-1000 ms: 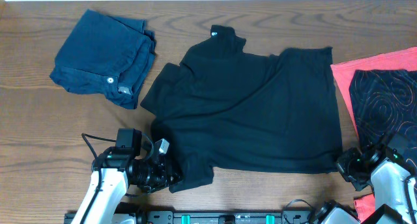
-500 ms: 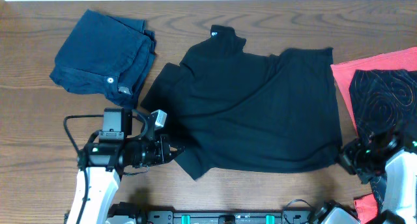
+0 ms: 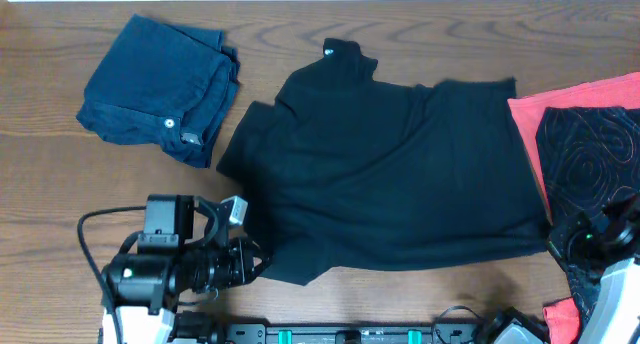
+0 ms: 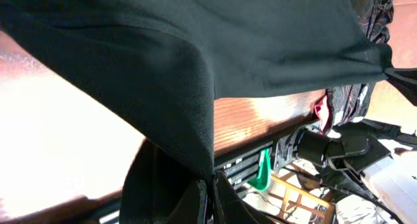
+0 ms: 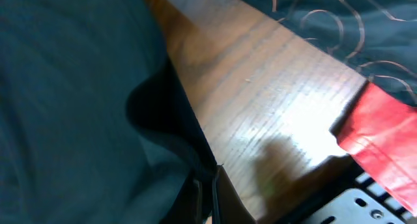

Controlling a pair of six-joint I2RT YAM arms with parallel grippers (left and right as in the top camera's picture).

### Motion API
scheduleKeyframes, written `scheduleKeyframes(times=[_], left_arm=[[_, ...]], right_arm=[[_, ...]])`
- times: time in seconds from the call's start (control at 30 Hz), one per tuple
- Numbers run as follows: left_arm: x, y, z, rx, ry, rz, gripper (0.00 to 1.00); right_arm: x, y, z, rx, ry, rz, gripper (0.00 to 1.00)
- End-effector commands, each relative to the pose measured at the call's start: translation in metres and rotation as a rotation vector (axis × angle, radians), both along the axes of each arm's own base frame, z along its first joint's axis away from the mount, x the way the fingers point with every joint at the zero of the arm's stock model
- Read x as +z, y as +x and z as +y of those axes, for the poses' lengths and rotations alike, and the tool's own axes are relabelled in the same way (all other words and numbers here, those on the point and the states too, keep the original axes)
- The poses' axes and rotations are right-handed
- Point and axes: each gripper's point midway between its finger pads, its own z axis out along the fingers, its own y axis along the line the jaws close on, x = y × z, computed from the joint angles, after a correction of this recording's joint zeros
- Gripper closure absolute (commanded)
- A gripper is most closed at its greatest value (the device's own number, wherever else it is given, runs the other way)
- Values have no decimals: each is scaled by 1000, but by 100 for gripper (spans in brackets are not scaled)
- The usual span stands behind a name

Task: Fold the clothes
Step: 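Fold the bottom hem upward toward the collar with both grippers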

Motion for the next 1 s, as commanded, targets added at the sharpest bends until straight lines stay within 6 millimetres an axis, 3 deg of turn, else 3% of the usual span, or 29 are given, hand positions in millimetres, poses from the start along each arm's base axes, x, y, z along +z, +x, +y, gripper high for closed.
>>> scheduleKeyframes(times=[0.0,0.13,0.23,0.47,0.67,0.97], left_arm=[[9,-1,1,-15,13,-47,94],[9,2,1,-15,13,-59,94],[14,15,0,-13,9,-125,94],[32,65,-2,28,-17,-300,94],[35,110,-5,30,-25,-404,94],[25,179,-8,15,-25,-551,94]], right_arm=[[10,-5,-14,-57,-64,3,99],[12,1,-10,-48,-40,-28,99],[17,15,-3,-28,4,-100,99],[18,47,-6,-44,78,-202,98],[8,74,-26,-136,96,-236,99],[-13,112,-38,-176,144,-270,98]])
